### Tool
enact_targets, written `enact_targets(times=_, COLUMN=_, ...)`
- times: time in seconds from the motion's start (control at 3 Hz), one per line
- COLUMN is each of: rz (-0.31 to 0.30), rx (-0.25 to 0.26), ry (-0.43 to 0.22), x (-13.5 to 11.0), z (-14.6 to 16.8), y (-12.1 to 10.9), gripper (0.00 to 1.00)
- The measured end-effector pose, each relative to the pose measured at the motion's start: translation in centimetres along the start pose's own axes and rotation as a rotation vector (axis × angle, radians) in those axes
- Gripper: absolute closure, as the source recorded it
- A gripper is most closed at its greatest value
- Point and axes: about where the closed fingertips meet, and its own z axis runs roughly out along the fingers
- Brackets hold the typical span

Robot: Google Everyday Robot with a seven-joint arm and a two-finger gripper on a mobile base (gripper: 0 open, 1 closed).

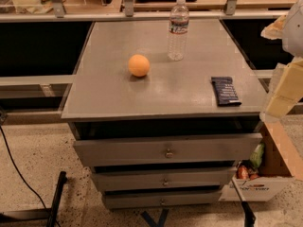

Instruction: Knock water bottle over

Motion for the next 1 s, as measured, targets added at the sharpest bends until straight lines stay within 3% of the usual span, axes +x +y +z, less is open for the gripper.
enact_targets(times=0.67, rz=0.021, rx=-0.013, ry=-0.028, x=-0.4, z=-0.2, y=0.0, gripper=0.0)
enact_targets(times=1.0, rz=0.028, rx=0.01, ry=-0.051, x=-1.1, z=-1.2, y=-0.2, gripper=0.0)
